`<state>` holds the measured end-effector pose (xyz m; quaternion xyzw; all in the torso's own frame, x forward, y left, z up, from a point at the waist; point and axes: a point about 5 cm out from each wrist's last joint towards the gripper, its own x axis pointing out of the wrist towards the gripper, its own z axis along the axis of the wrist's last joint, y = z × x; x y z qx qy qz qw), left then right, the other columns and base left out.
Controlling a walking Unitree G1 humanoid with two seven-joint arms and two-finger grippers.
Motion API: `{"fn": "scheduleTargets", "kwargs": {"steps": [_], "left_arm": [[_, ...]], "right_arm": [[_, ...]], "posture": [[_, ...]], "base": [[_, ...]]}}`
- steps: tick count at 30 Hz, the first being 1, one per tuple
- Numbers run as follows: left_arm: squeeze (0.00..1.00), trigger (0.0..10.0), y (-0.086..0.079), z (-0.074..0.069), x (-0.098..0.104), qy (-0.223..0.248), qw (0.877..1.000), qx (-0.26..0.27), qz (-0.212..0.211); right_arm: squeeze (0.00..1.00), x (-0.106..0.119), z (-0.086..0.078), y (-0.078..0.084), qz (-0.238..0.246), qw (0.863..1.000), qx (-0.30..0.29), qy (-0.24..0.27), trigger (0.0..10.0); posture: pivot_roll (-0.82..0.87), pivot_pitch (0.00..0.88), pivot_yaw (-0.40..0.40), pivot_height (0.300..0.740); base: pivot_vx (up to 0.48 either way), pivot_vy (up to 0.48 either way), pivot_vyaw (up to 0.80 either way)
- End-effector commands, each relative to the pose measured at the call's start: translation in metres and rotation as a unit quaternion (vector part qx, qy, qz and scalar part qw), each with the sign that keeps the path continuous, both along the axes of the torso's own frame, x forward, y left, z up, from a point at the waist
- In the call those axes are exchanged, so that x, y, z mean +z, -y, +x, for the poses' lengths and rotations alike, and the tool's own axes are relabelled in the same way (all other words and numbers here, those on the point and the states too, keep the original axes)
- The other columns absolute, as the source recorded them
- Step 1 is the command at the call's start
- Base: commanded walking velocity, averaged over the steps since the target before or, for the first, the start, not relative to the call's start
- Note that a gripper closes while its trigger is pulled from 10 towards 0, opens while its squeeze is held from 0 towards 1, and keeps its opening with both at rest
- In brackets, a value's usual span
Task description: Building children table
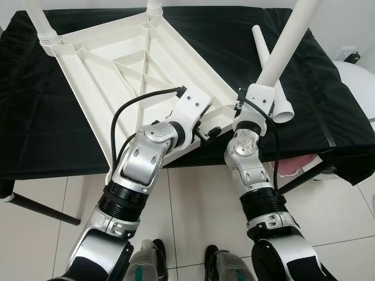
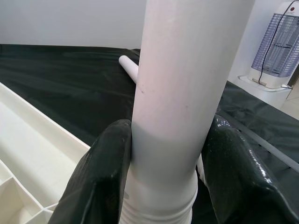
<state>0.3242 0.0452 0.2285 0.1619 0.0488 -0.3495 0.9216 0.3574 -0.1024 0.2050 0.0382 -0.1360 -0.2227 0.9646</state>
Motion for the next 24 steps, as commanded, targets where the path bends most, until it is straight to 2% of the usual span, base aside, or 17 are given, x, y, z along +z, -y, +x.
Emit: {"fn": "scheduleTargets", "kwargs": {"steps": [1, 24], "left_arm": [[0.0, 10.0, 0.0006, -0.0007, 0.0019, 0.015, 1.0, 0.026, 0.003], [0.0, 10.0, 0.0012, -0.0005, 0.002, 0.015, 1.0, 0.026, 0.002]], "right_arm": [[0.0, -0.0281, -0.0018, 0.0031, 0.026, 0.997, -0.019, -0.064, 10.0], [0.0, -0.0187, -0.0008, 0.0059, 0.02, 0.999, -0.021, -0.038, 10.0]], "posture": [[-0.05, 0.191, -0.012, 0.74], [-0.04, 0.189, -0.012, 0.74]], "base": [[0.0, 0.0, 0.0], [0.0, 0.0, 0.0]]}}
